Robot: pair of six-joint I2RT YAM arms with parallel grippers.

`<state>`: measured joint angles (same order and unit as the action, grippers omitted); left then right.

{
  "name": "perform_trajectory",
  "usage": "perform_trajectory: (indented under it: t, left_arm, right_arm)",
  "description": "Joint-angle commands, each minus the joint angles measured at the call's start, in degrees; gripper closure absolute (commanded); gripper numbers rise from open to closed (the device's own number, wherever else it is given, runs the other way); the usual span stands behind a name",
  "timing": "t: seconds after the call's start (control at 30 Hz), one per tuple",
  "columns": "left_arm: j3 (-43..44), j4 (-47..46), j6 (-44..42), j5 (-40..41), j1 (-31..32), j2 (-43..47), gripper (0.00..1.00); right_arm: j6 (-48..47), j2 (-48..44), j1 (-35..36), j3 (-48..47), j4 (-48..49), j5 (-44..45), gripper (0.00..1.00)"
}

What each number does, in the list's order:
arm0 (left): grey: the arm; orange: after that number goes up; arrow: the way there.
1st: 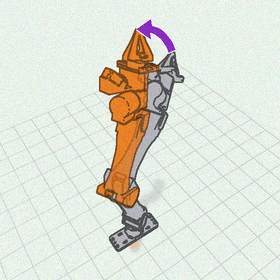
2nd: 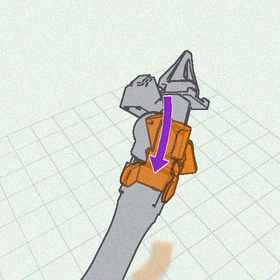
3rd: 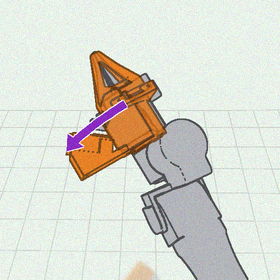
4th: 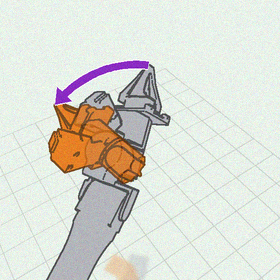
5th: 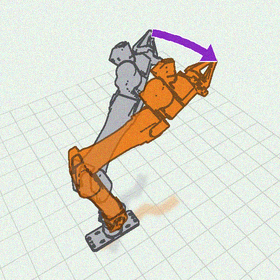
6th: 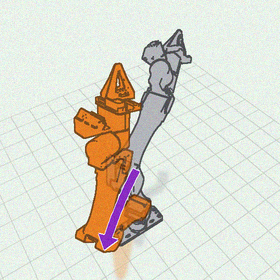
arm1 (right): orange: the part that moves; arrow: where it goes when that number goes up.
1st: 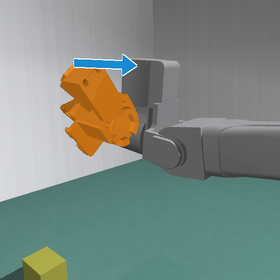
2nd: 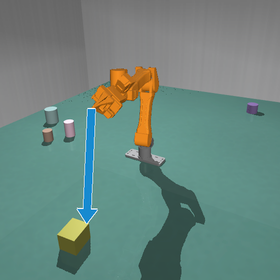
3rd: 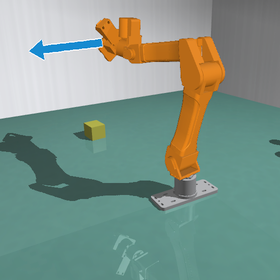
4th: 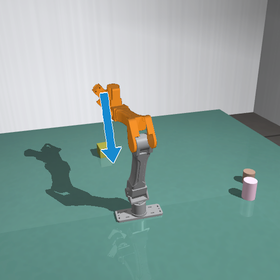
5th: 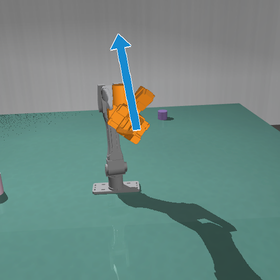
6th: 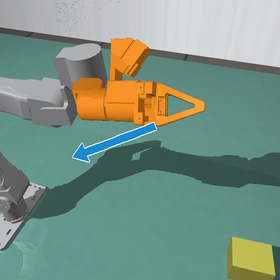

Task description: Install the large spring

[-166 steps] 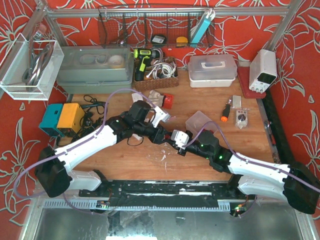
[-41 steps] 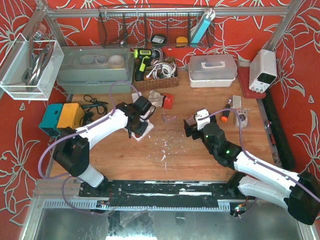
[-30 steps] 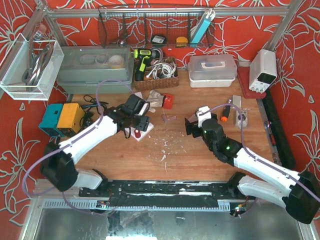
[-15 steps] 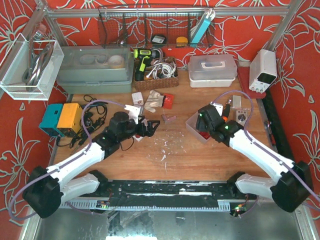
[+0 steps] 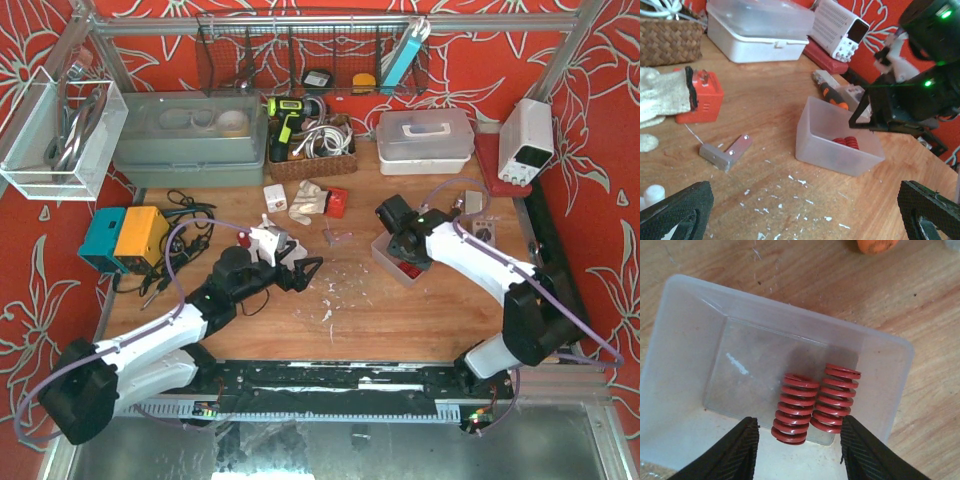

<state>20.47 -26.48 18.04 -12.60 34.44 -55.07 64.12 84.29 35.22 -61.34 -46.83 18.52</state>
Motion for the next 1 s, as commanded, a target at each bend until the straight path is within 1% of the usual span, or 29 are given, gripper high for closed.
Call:
perform_trajectory:
  t: [0.0,0.1,0.2,0.27,0.7,0.97]
  left_arm:
    - [-0.3,-3.0,-1.7,2.7,0.5,1.9,0.00]
    - [-0.7,-2.5,-1.7,3.6,0.7,3.6,0.00]
    - [-1.2,-2.6,-1.8,3.7,0.8,4.3,0.00]
    - [-1.1,-2.4,-2.0,3.8,0.9,4.4,0.00]
    - [0.2,-0.3,-3.1,4.8,1.5,3.8,0.00]
    - [0.3,0.6,-3.6,6.0,1.9,5.2,0.00]
  right_arm:
    - [5.8,4.0,-1.5,-2.0,-1.5,-1.2,0.53]
    - [6.5,6.2,-2.6,-2.0,0.9,-2.0,0.55]
    - [6.6,8.8,-3.3,-2.5,2.8,-5.9,0.56]
    - [7.2,10.2,-3.4,-3.2,2.5,-6.9,0.56]
    - [12.1,15.7,-3.9,-2.2,4.8,-10.0,0.55]
    - [12.4,18.3,-3.9,-3.0,5.8,-10.4,0.56]
